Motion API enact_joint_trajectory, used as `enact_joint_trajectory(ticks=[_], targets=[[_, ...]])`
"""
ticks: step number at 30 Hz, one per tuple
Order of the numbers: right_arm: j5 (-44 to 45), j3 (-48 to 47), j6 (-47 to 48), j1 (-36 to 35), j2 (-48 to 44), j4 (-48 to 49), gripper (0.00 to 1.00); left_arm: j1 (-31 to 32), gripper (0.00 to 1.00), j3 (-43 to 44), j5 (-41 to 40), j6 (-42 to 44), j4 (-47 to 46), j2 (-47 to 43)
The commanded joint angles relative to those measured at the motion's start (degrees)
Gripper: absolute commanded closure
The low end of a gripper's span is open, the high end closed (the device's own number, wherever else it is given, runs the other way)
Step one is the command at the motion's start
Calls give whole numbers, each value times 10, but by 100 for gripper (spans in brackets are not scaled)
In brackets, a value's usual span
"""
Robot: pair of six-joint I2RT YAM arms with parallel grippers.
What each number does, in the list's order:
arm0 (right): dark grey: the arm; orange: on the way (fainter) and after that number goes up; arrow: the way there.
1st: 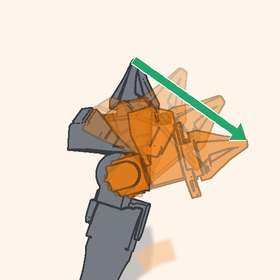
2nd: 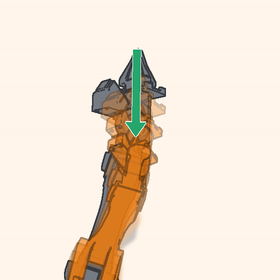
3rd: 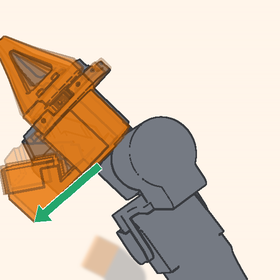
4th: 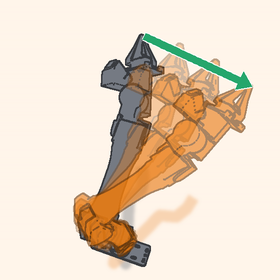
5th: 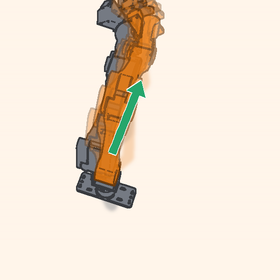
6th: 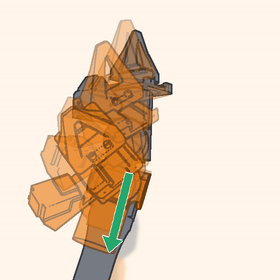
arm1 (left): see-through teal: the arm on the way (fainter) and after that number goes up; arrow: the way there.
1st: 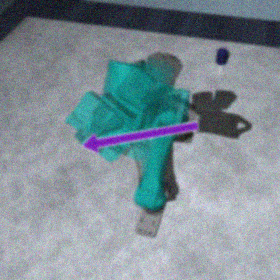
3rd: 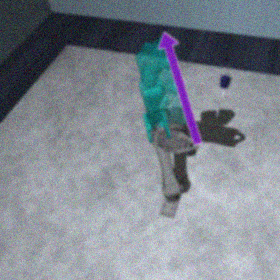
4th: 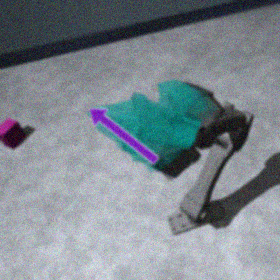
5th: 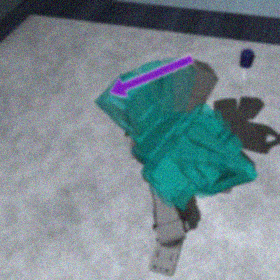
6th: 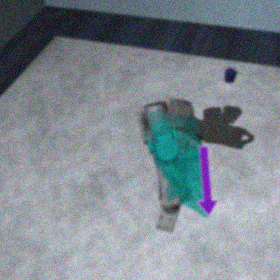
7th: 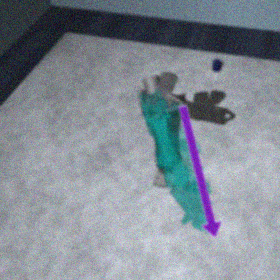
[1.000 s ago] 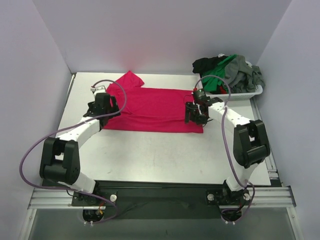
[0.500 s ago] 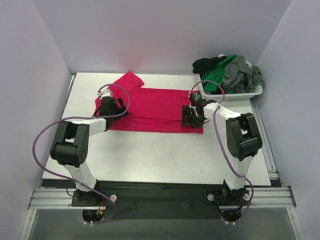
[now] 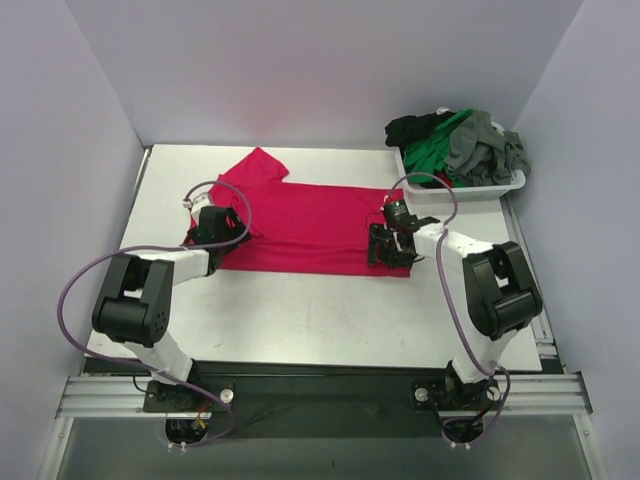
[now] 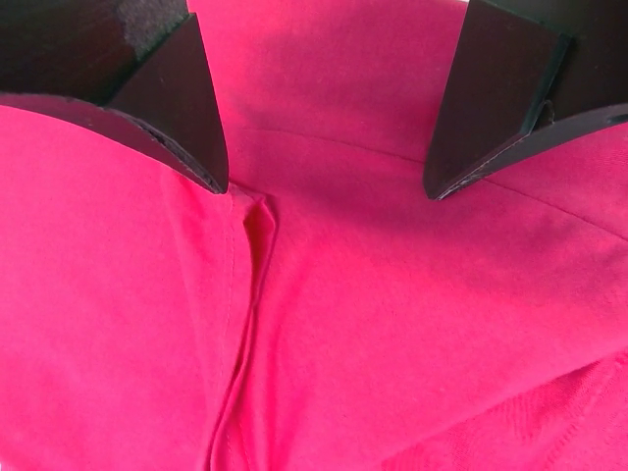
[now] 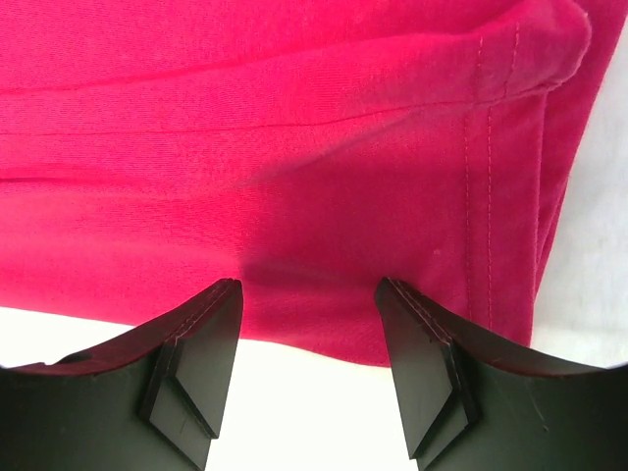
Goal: Fold and stack the t-shirts
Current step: Fold the flattened tshirt in 1/3 of the way
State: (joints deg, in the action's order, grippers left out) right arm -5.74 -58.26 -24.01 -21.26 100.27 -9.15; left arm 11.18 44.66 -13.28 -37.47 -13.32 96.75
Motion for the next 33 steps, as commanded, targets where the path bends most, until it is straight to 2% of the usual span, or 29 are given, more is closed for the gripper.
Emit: enact_joint_trajectory(ticks=[1, 8, 16, 28, 33], targets=[[35, 50, -22, -11, -26, -60, 41, 2, 8, -34, -28, -25, 14, -38], [35, 96, -29, -15, -72, -51, 40, 19, 8, -62, -52, -23, 25, -82], [16, 58, -17, -14, -90, -63, 40, 117, 12, -17, -67, 11, 34, -80], [14, 0, 1, -14, -79, -89, 39, 120, 31, 60, -75, 23, 56, 6], [16, -5, 5, -12, -79, -94, 39, 120, 34, 61, -97, 29, 64, 8]])
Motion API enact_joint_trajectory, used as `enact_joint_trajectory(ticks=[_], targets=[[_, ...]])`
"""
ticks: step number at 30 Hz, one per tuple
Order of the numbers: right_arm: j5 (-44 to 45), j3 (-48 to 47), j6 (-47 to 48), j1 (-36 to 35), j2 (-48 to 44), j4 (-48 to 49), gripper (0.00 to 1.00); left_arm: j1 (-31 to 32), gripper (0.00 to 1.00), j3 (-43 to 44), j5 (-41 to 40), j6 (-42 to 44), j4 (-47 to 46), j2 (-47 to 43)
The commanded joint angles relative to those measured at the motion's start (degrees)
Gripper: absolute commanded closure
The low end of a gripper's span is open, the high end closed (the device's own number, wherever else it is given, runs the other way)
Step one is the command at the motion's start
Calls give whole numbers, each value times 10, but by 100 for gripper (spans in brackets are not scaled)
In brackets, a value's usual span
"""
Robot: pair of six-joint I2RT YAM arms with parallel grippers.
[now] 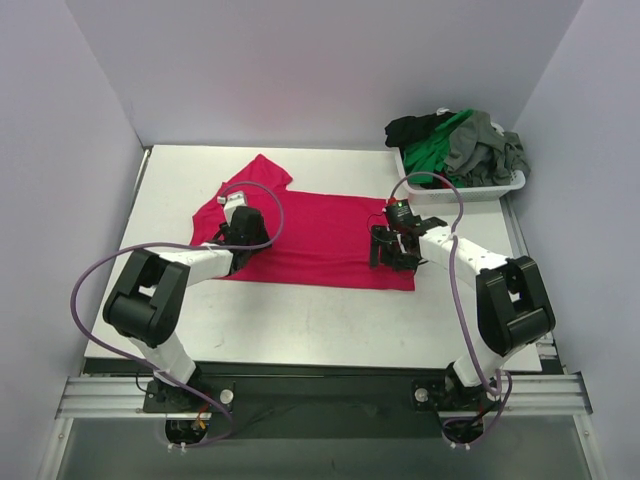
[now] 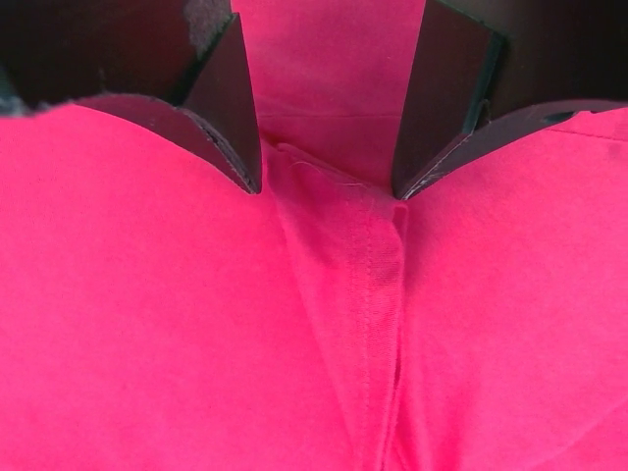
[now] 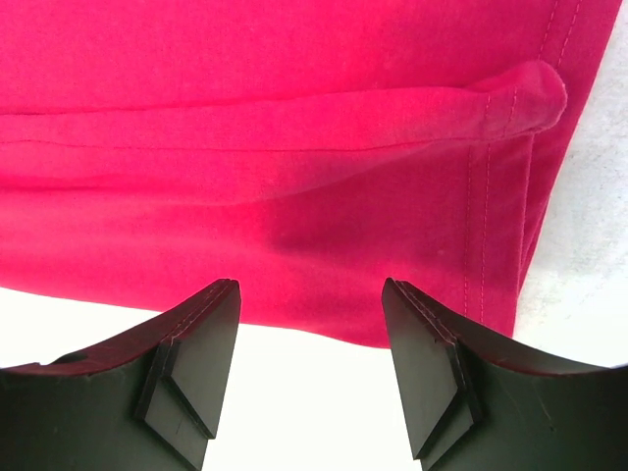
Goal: Fold and stack the t-shirts
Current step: Fold the flattened tshirt in 1/3 of the way
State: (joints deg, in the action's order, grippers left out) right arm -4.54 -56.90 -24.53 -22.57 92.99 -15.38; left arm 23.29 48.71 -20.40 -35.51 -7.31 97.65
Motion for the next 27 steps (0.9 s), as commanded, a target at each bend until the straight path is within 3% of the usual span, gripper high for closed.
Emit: enact_joint_trajectory(ticks=[1, 14, 18, 22, 27], targets=[[5, -19, 10, 2, -7, -32, 39, -1, 35, 19, -28, 11, 3, -3], [5, -21, 12, 3, 1, -33, 39, -1, 50, 29, -49, 16, 7, 16], [5, -21, 14, 3, 1, -33, 39, 0, 64, 31, -43, 25, -9, 24], [7, -21, 13, 4, 1, -33, 39, 4, 85, 44, -47, 44, -11, 32], [7, -22, 13, 5, 4, -34, 39, 11, 96, 70, -52, 60, 2, 51]])
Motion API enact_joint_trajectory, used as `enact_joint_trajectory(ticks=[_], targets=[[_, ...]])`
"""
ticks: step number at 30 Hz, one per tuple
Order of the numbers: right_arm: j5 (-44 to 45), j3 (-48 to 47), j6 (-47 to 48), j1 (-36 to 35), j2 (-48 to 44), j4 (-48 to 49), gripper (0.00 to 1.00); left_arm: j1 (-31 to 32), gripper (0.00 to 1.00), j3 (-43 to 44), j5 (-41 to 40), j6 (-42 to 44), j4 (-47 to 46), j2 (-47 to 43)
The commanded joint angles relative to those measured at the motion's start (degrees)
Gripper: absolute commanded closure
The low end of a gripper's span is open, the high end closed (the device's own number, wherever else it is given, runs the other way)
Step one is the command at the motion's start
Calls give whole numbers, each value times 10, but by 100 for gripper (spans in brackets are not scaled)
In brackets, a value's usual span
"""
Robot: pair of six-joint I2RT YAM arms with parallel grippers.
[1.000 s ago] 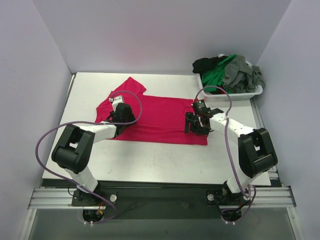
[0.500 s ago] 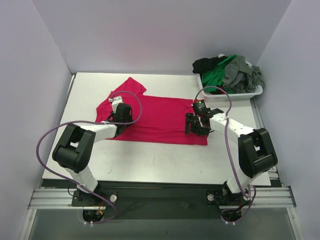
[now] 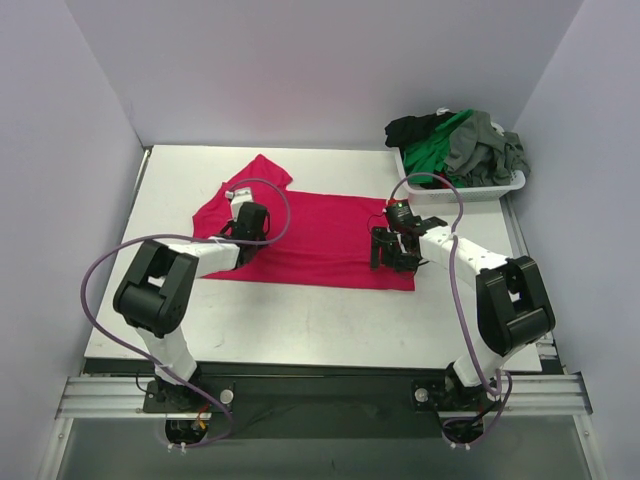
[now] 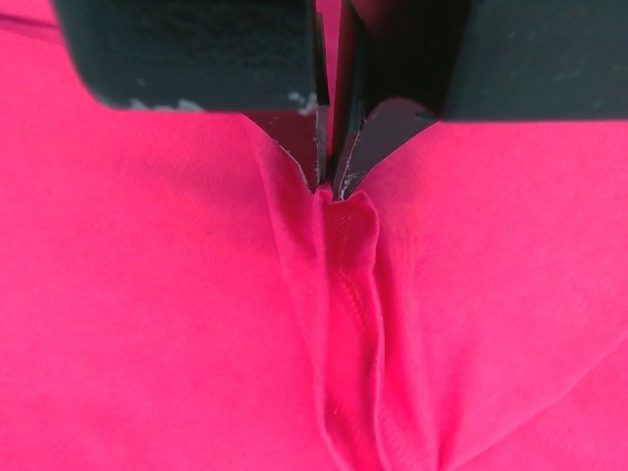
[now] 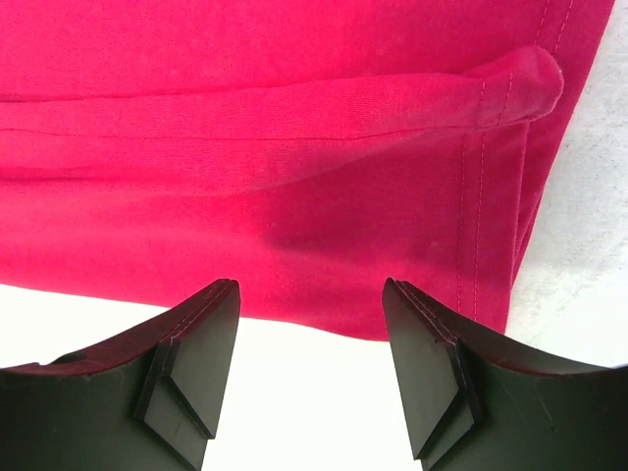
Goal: Fold and stack the t-shirts
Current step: Fold the flattened tshirt in 1/3 of the way
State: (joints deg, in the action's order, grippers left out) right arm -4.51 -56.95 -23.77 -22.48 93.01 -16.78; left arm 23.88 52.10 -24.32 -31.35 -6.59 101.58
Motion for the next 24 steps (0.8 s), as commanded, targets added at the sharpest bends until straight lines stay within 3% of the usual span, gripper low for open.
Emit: enact_joint_trajectory(ticks=[1, 24], targets=[[6, -22, 7, 4, 4, -20, 39, 8, 97, 42, -13, 20, -3, 14], [6, -33, 14, 8, 25, -29, 38, 41, 98, 140, -9, 20, 29, 83]])
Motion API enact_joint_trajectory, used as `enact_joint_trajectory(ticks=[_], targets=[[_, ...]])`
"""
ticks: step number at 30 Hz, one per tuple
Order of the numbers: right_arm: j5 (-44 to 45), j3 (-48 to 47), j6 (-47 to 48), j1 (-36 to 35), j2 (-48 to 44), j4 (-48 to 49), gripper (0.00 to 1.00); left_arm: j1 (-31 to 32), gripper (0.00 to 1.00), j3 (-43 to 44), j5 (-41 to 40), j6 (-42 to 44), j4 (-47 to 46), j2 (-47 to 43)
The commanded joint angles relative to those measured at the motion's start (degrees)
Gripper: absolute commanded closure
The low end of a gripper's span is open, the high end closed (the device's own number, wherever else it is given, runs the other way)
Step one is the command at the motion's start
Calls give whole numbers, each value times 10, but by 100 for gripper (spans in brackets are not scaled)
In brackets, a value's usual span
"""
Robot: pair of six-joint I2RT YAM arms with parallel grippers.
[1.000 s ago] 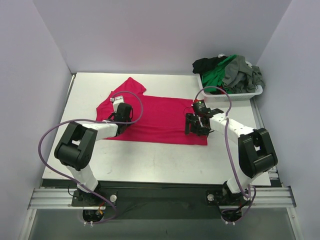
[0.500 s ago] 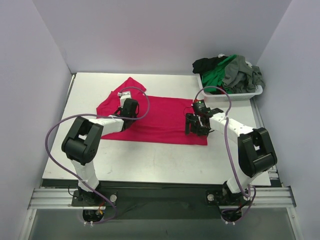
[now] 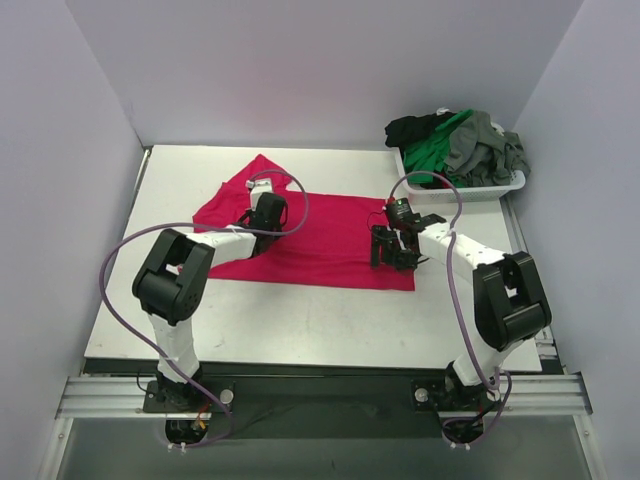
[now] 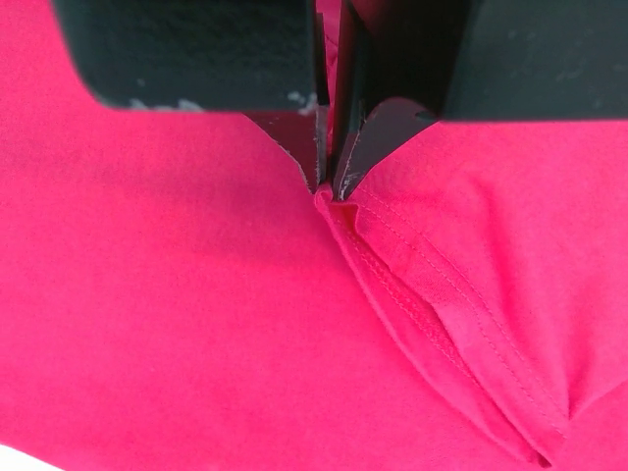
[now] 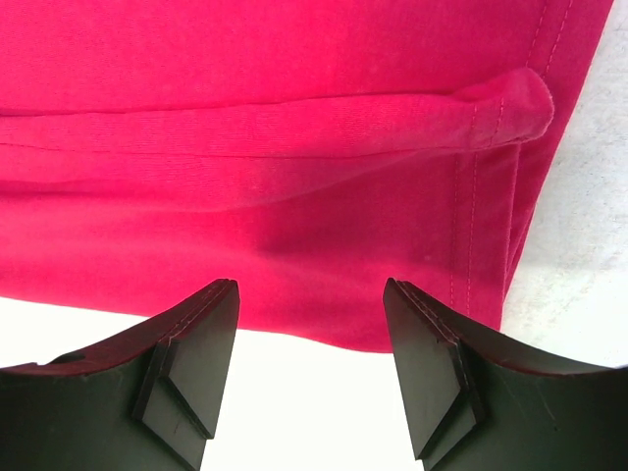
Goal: Fold and stack the t-shirts
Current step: Fold the flattened tshirt in 1/3 of the way
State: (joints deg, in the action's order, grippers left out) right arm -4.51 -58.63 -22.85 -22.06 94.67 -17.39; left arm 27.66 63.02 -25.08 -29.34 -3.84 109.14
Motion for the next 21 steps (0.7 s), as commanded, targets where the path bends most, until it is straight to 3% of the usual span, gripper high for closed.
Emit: enact_joint_trajectory(ticks=[1, 4, 8, 11, 15, 21], targets=[[6, -17, 6, 5, 10, -23, 38, 6, 95, 33, -1, 1, 6, 10], [6, -17, 6, 5, 10, -23, 38, 7, 89, 41, 4, 1, 9, 13], [6, -22, 4, 5, 9, -25, 38, 8, 66, 44, 16, 1, 4, 11], [6, -30, 4, 5, 5, -29, 38, 8, 57, 57, 29, -2, 7, 12], [7, -45, 4, 4, 2, -36, 38, 11, 40, 53, 96, -12, -25, 3], [11, -71, 5, -3, -6, -43, 36, 12, 24, 41, 166, -19, -64, -7]])
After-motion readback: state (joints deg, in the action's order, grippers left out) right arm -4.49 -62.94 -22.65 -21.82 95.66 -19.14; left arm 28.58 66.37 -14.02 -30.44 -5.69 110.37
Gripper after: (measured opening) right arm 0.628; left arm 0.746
